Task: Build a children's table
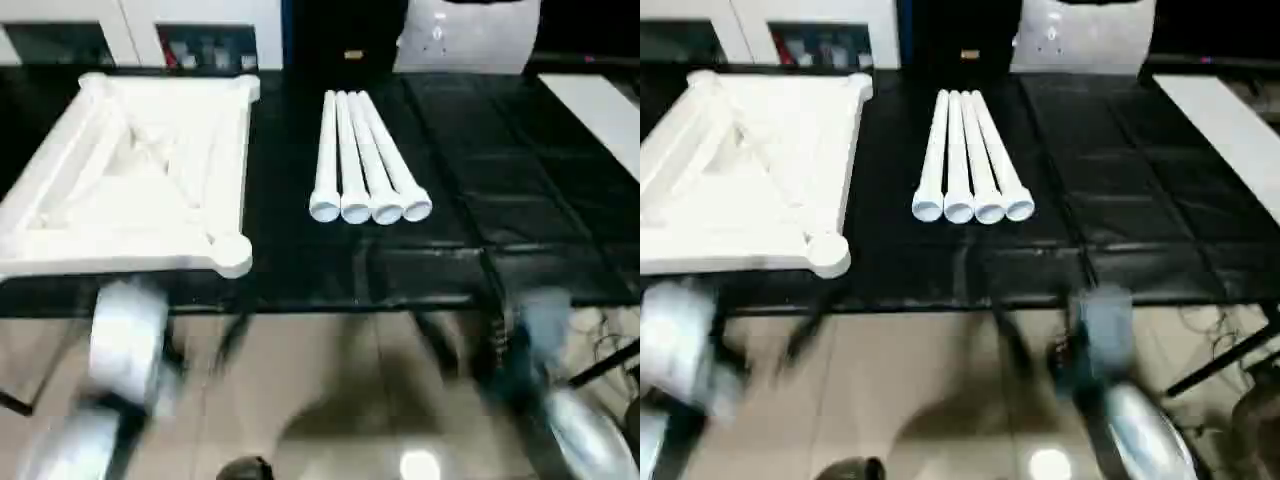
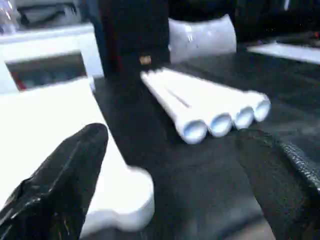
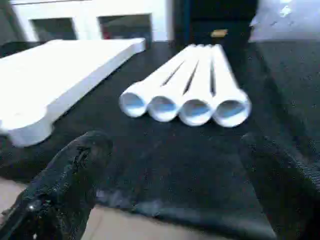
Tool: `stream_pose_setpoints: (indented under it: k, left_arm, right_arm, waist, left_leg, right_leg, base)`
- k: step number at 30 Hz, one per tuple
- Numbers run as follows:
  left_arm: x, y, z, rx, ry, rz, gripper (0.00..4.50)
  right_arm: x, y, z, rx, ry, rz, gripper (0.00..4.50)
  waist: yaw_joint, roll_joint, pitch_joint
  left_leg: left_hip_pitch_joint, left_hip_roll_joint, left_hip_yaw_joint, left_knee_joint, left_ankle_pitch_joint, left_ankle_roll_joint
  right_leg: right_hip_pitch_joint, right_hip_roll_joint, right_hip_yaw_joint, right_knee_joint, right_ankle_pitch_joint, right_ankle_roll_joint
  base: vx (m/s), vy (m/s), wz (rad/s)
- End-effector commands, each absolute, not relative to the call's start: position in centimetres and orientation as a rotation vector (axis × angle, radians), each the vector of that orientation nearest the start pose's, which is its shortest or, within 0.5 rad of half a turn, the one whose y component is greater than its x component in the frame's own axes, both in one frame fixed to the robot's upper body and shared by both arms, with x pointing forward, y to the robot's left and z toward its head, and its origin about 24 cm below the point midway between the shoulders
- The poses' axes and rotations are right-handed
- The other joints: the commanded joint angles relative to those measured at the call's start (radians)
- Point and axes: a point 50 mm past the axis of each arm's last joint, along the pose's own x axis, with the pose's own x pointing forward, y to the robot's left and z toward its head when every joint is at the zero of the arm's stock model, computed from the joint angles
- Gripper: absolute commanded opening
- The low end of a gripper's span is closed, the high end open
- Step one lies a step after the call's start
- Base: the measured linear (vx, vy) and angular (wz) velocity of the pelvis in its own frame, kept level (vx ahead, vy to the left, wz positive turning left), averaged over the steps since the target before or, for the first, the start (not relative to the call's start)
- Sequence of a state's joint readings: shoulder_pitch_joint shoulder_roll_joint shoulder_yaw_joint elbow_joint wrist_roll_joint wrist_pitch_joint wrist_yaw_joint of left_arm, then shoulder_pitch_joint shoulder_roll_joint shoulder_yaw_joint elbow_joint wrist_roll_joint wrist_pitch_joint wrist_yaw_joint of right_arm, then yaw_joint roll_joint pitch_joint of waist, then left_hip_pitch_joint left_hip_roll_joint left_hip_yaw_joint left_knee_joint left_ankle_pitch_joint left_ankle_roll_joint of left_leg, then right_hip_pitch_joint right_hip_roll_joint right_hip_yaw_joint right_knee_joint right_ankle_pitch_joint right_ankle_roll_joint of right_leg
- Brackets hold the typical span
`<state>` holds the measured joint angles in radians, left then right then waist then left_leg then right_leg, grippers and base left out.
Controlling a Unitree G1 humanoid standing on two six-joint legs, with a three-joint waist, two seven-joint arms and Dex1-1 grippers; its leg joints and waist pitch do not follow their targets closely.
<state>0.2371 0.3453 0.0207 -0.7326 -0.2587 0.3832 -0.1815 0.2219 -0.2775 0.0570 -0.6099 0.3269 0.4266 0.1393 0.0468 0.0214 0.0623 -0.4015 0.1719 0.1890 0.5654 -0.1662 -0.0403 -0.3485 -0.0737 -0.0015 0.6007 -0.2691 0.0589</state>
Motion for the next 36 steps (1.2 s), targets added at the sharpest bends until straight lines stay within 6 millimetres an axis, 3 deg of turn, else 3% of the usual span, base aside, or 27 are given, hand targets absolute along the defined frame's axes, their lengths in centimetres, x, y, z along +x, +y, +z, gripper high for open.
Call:
stream_pose_setpoints:
  k: [1, 4, 7, 9, 10, 11, 12, 14, 15, 16, 17, 18, 19, 20, 21, 22, 23, 25, 27, 28, 30, 31, 32, 33, 34, 35, 36]
  left_arm:
    - [21.5, 17.2, 11.0, 0.096, 0.012, -0.196, 4.47]
    - [23.5, 16.3, 10.8, 0.09, 0.02, -0.157, 4.47]
    - [24.4, 15.4, 11.0, 0.084, 0.05, -0.172, 4.47]
    - [24.4, 15.4, 11.0, 0.078, 0.062, -0.168, 4.47]
    - [24.3, 15.5, 11.0, 0.059, 0.078, -0.168, 4.47]
    - [24.0, 15.5, 10.8, 0.062, 0.09, -0.173, 4.47]
    - [23.7, 15.6, 10.6, 0.067, 0.11, -0.173, 4.47]
    - [23.1, 16.1, 10.0, 0.058, 0.145, -0.145, 4.47]
    - [23.0, 16.4, 9.7, 0.046, 0.157, -0.126, 4.47]
    - [22.7, 16.7, 9.7, 0.045, 0.162, -0.105, 4.47]
    - [22.5, 17.0, 9.6, 0.044, 0.167, -0.079, 4.47]
    - [22.3, 17.2, 9.6, 0.043, 0.169, -0.055, 4.47]
    - [22.0, 17.3, 9.7, 0.052, 0.164, -0.026, 4.47]
    - [21.9, 17.4, 9.9, 0.061, 0.159, -0.018, 4.47]
    - [21.9, 17.3, 10.1, 0.067, 0.149, -0.019, 4.47]
    - [21.9, 17.3, 10.1, 0.067, 0.149, -0.019, 4.47]
    - [21.8, 16.8, 10.0, 0.083, 0.143, -0.027, 4.47]
    - [21.9, 16.4, 9.9, 0.084, 0.141, -0.038, 4.47]
    - [21.9, 15.9, 9.8, 0.072, 0.144, -0.045, 4.47]
    - [21.9, 15.6, 9.9, 0.061, 0.141, -0.05, 4.47]
    - [21.9, 15.1, 9.9, 0.049, 0.14, -0.062, 4.47]
    - [21.9, 14.8, 9.8, 0.049, 0.142, -0.077, 4.47]
    - [22.0, 14.7, 9.8, 0.052, 0.142, -0.083, 4.47]
    - [22.0, 14.7, 9.9, 0.054, 0.142, -0.087, 4.47]
    - [22.1, 14.8, 9.9, 0.055, 0.139, -0.084, 4.47]
    - [22.1, 14.9, 9.9, 0.054, 0.139, -0.074, 4.47]
    - [22.2, 15.1, 9.9, 0.053, 0.138, -0.059, 4.47]
  right_arm:
    - [21.1, -15.7, 9.5, 0.012, 0.086, 0.184, 4.5]
    - [22.1, -15.9, 9.1, 0.011, 0.094, 0.11, 4.5]
    - [22.8, -15.6, 8.8, 0.041, 0.138, 0.095, 4.5]
    - [22.9, -15.3, 9.0, 0.037, 0.139, 0.109, 4.5]
    - [23.0, -15.1, 9.2, 0.005, 0.144, 0.127, 4.5]
    - [23.0, -14.7, 9.4, 0.009, 0.143, 0.157, 4.5]
    - [22.9, -14.3, 9.5, 0.034, 0.147, 0.184, 4.5]
    - [23.0, -13.9, 9.6, 0.05, 0.148, 0.193, 4.5]
    - [23.0, -13.7, 9.5, 0.042, 0.15, 0.19, 4.5]
    - [23.2, -13.7, 9.6, 0.035, 0.129, 0.162, 4.5]
    - [23.3, -13.6, 9.7, 0.03, 0.121, 0.15, 4.5]
    - [23.3, -13.3, 9.5, 0.026, 0.14, 0.173, 4.5]
    - [23.3, -12.7, 9.1, 0.028, 0.183, 0.243, 4.5]
    - [23.2, -12.5, 9.1, 0.032, 0.201, 0.277, 4.5]
    - [23.3, -12.3, 9.2, 0.041, 0.2, 0.298, 4.5]
    - [23.3, -12.3, 9.2, 0.041, 0.2, 0.298, 4.5]
    - [23.5, -12.4, 9.4, 0.075, 0.187, 0.307, 4.5]
    - [23.7, -12.7, 9.4, 0.076, 0.185, 0.308, 4.5]
    - [23.8, -13.0, 9.4, 0.07, 0.182, 0.314, 4.5]
    - [23.9, -13.1, 9.4, 0.07, 0.18, 0.314, 4.5]
    - [23.9, -13.5, 9.3, 0.055, 0.185, 0.303, 4.5]
    - [23.8, -13.8, 9.1, 0.037, 0.196, 0.291, 4.5]
    - [23.8, -13.9, 9.1, 0.032, 0.2, 0.287, 4.5]
    - [23.8, -13.9, 9.1, 0.03, 0.201, 0.282, 4.5]
    - [23.7, -14.0, 9.1, 0.042, 0.201, 0.271, 4.5]
    - [23.7, -14.1, 9.1, 0.049, 0.205, 0.264, 4.5]
    - [23.7, -14.3, 9.0, 0.047, 0.205, 0.255, 4.5]
  waist:
    - [-0.003, -0.002, -0.041]
    - [0.01, -0.013, -0.079]
    - [0.02, 0.004, -0.089]
    - [-0.007, 0.031, -0.093]
    - [-0.055, 0.064, -0.079]
    - [-0.064, 0.06, -0.082]
    - [-0.037, 0.06, -0.069]
    - [-0.036, 0.047, -0.068]
    - [-0.029, 0.0, -0.068]
    - [-0.01, -0.012, -0.065]
    - [0.002, -0.011, -0.061]
    - [-0.025, 0.019, -0.026]
    - [-0.03, 0.036, -0.024]
    - [-0.08, 0.064, 0.005]
    - [-0.073, 0.071, -0.004]
    - [-0.073, 0.071, -0.004]
    - [-0.048, 0.082, -0.01]
    - [-0.059, 0.042, -0.033]
    - [-0.059, -0.003, -0.052]
    - [-0.051, -0.009, -0.027]
    - [-0.08, 0.032, 0.017]
    - [-0.117, 0.089, 0.039]
    - [-0.092, 0.071, 0.057]
    - [0.003, 0.063, 0.02]
    - [-0.056, -0.053, -0.101]
    - [-0.088, -0.065, -0.077]
    - [-0.065, -0.038, -0.017]
  left_leg:
    - [0.024, 0.036, -0.026, -0.064, -0.238, -0.068]
    - [-0.025, 0.017, -0.032, 0.02, -0.104, 0.165]
    - [-0.082, 0.049, -0.12, 0.103, -0.12, 0.235]
    - [-0.016, 0.035, -0.114, 0.01, -0.061, 0.325]
    - [0.078, 0.031, -0.122, -0.034, 0.073, 0.513]
    - [0.075, 0.039, -0.128, -0.033, 0.176, 0.571]
    - [0.018, 0.072, -0.099, -0.051, 0.226, 0.497]
    - [0.009, 0.072, -0.101, -0.092, 0.032, 0.269]
    - [0.012, 0.072, -0.097, -0.127, -0.36, -0.024]
    - [0.011, 0.032, -0.097, -0.061, -0.423, -0.121]
    - [0.035, -0.008, -0.134, 0.12, -0.298, -0.126]
    - [0.009, 0.0, -0.197, 0.225, -0.137, -0.075]
    - [-0.019, -0.009, -0.211, 0.209, -0.102, -0.131]
    - [0.029, 0.059, -0.281, 0.039, -0.657, -0.193]
    - [-0.025, 0.053, -0.312, -0.114, -1.089, -0.24]
    - [-0.025, 0.053, -0.312, -0.114, -1.089, -0.24]
    - [-0.009, 0.004, -0.254, -0.133, -1.088, -0.264]
    - [-0.002, -0.043, -0.227, -0.114, -0.804, -0.313]
    - [0.02, -0.011, -0.221, 0.058, -0.333, -0.167]
    - [0.026, 0.007, -0.214, 0.133, -0.093, -0.07]
    - [0.066, 0.032, -0.26, 0.159, -0.311, -0.125]
    - [-0.02, 0.008, -0.26, -0.099, -1.012, -0.248]
    - [-0.169, -0.043, -0.21, -0.258, -1.278, -0.301]
    - [-0.214, -0.173, -0.042, -0.249, -1.093, -0.374]
    - [-0.009, -0.071, -0.075, 0.097, -0.391, -0.3]
    - [0.126, -0.041, -0.123, 0.285, -0.186, -0.204]
    - [-0.08, -0.045, -0.151, 0.221, -0.045, -0.05]
  right_leg:
    - [-0.007, -0.045, 0.03, -0.07, 0.042, -0.023]
    - [0.027, -0.14, 0.088, -0.074, 0.323, -0.017]
    - [0.042, -0.256, 0.133, -0.086, 0.348, -0.019]
    - [0.009, -0.088, 0.036, -0.022, 0.247, -0.076]
    - [-0.091, 0.048, -0.069, 0.127, -0.065, -0.055]
    - [-0.094, 0.042, -0.085, 0.17, -0.144, -0.016]
    - [-0.088, 0.029, -0.097, 0.202, -0.158, 0.029]
    - [-0.039, 0.013, -0.1, 0.174, -0.137, 0.003]
    - [-0.005, -0.052, -0.039, 0.083, -0.072, -0.066]
    - [-0.032, -0.152, 0.01, 0.016, -0.126, -0.127]
    - [-0.054, -0.271, 0.067, -0.072, -0.181, -0.179]
    - [-0.021, -0.297, 0.059, -0.114, -0.408, -0.204]
    - [0.023, -0.198, -0.041, -0.085, -0.523, -0.195]
    - [-0.007, -0.085, -0.106, -0.016, -0.501, -0.125]
    - [0.045, -0.002, -0.087, 0.147, -0.144, -0.068]
    - [0.045, -0.002, -0.087, 0.147, -0.144, -0.068]
    - [0.037, 0.022, -0.112, 0.145, -0.002, -0.091]
    - [0.069, -0.043, -0.07, 0.052, -0.132, -0.135]
    - [0.062, -0.239, 0.006, -0.099, -0.283, -0.187]
    - [0.045, -0.28, -0.002, -0.147, -0.387, -0.217]
    - [0.028, -0.246, -0.091, -0.158, -0.635, -0.178]
    - [0.08, -0.064, -0.183, 0.003, -0.561, -0.096]
    - [0.194, 0.008, -0.183, 0.216, -0.378, -0.11]
    - [0.264, 0.083, -0.206, 0.212, -0.396, -0.137]
    - [0.07, -0.12, -0.077, 0.106, -0.731, -0.114]
    - [-0.114, -0.225, -0.064, -0.086, -0.941, -0.149]
    - [0.119, -0.181, -0.035, -0.09, -0.637, -0.331]
  base:
    - [0.0, 0.0, 0.0]
    - [0.005, 0.018, -0.01]
    - [0.015, 0.138, -0.09]
    - [0.015, 0.239, -0.05]
    - [-0.01, 0.267, 0.02]
    - [-0.01, 0.267, 0.02]
    - [-0.056, 0.221, -0.01]
    - [-0.088, 0.165, -0.08]
    - [-0.114, 0.133, -0.14]
    - [-0.144, 0.106, 0.04]
    - [-0.144, 0.106, 0.04]
    - [-0.093, 0.113, -0.32]
    - [-0.099, 0.192, -0.47]
    - [-0.099, 0.192, -0.47]
    - [-0.193, 0.215, -0.1]
    - [-0.171, 0.125, 0.1]
    - [-0.171, 0.125, 0.1]
    - [-0.1, 0.045, 0.0]
    - [-0.094, 0.012, -0.07]
    - [-0.184, 0.047, -0.18]
    - [-0.152, 0.069, -0.26]
    - [0.025, 0.103, -0.33]
    - [0.025, 0.103, -0.33]
    - [0.0, 0.0, 0.0]
    - [-0.052, -0.158, 0.32]
    - [-0.052, -0.158, 0.32]
    - [0.123, -0.126, -0.16]
